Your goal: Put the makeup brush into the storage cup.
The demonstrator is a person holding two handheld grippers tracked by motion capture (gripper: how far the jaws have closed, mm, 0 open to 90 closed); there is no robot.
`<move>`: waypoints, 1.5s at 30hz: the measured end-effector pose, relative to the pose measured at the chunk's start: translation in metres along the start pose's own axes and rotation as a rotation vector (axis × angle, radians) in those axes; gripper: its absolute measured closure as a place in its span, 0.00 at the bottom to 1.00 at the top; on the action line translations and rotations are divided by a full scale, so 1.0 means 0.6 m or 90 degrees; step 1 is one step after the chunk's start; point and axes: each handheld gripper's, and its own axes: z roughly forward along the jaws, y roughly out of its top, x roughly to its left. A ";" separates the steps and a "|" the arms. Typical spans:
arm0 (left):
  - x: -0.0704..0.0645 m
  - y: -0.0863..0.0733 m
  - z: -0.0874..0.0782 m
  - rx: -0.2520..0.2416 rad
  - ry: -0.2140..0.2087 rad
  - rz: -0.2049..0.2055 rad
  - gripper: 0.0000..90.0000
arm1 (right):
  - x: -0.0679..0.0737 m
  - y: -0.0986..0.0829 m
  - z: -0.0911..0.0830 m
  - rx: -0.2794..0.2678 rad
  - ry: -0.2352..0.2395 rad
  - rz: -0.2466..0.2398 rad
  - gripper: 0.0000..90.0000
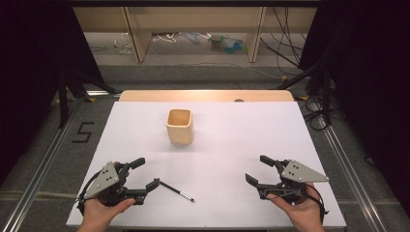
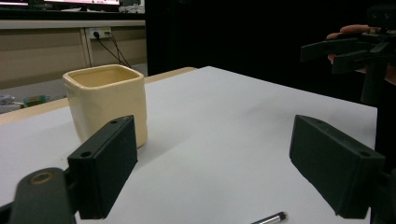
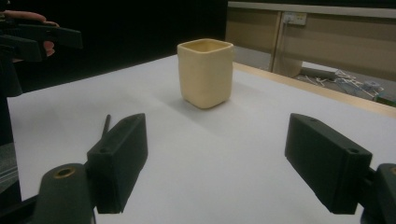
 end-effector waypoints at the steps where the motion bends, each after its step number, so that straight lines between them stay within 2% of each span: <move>1: 0.000 0.000 0.000 0.000 -0.001 0.001 0.17 | 0.001 -0.001 0.000 0.000 -0.001 0.007 0.25; 6: 0.002 0.003 -0.001 -0.005 0.003 -0.001 0.17 | 0.000 -0.001 0.001 0.001 -0.001 0.008 0.25; 11: 0.002 0.008 0.000 -0.002 0.000 0.006 0.17 | 0.002 0.000 0.003 -0.006 0.014 0.002 0.25; 12: 0.000 0.010 0.003 0.010 -0.009 0.018 0.17 | 0.001 0.001 0.000 0.003 0.006 0.002 0.25; 13: 0.000 0.010 0.003 0.010 -0.009 0.018 0.17 | 0.002 0.001 -0.001 0.006 0.005 0.007 0.25; 15: -0.002 0.012 0.007 0.025 -0.025 0.028 0.17 | 0.001 0.000 0.001 0.000 0.000 0.001 0.25; 17: -0.001 0.012 0.010 0.028 -0.032 0.032 0.17 | 0.001 0.000 0.002 -0.003 0.005 0.002 0.25; 19: 0.000 0.014 0.014 0.044 -0.043 0.044 0.17 | 0.003 0.000 0.002 0.002 0.009 0.010 0.25; 21: 0.000 0.015 0.016 0.053 -0.043 0.051 0.17 | 0.002 0.001 0.003 -0.002 0.011 0.005 0.25; 22: 0.000 0.017 0.023 0.070 -0.055 0.063 0.17 | 0.002 0.001 0.004 -0.004 0.011 0.005 0.25; 23: 0.000 0.017 0.023 0.070 -0.055 0.063 0.17 | 0.001 0.001 0.004 -0.002 0.011 0.004 0.25; 24: 0.000 0.019 0.030 0.090 -0.067 0.079 0.17 | 0.003 0.000 0.003 0.002 0.009 0.010 0.25; 26: 0.000 0.019 0.034 0.098 -0.071 0.082 0.17 | 0.001 0.000 0.004 -0.002 0.011 0.003 0.25; 28: -0.002 0.021 0.045 0.131 -0.085 0.101 0.17 | 0.001 0.001 0.005 -0.003 0.014 0.001 0.25; 29: -0.002 0.021 0.045 0.131 -0.085 0.101 0.17 | 0.001 0.001 0.005 -0.003 0.014 0.001 0.25; 30: -0.003 0.022 0.051 0.154 -0.094 0.116 0.18 | 0.001 0.001 0.004 0.002 0.012 0.000 0.25; 31: -0.003 0.022 0.051 0.154 -0.094 0.116 0.18 | 0.001 0.001 0.005 0.000 0.014 0.002 0.25; 32: -0.004 0.021 0.058 0.187 -0.109 0.134 0.18 | 0.001 0.001 0.003 0.007 0.006 0.002 0.25; 33: -0.005 0.020 0.062 0.203 -0.115 0.143 0.18 | 0.001 0.001 0.004 0.004 0.004 -0.003 0.25; 34: -0.005 0.020 0.062 0.203 -0.115 0.143 0.18 | 0.001 0.001 0.004 0.004 0.004 -0.003 0.25; 37: -0.007 0.016 0.074 0.249 -0.139 0.162 0.18 | 0.002 0.001 0.003 0.009 0.010 0.006 0.25; 39: -0.009 0.015 0.082 0.276 -0.147 0.178 0.18 | 0.001 0.001 0.004 0.006 0.012 0.000 0.25; 40: -0.010 0.014 0.088 0.300 -0.158 0.195 0.19 | 0.002 0.001 0.004 0.009 0.012 0.006 0.25; 42: -0.011 0.014 0.094 0.324 -0.161 0.216 0.20 | 0.003 0.001 0.004 0.010 0.010 0.012 0.25; 44: -0.011 0.016 0.102 0.362 -0.175 0.246 0.21 | 0.000 0.001 0.005 0.002 0.010 -0.001 0.25; 45: -0.011 0.016 0.102 0.362 -0.175 0.246 0.21 | 0.000 0.001 0.005 0.002 0.010 -0.001 0.25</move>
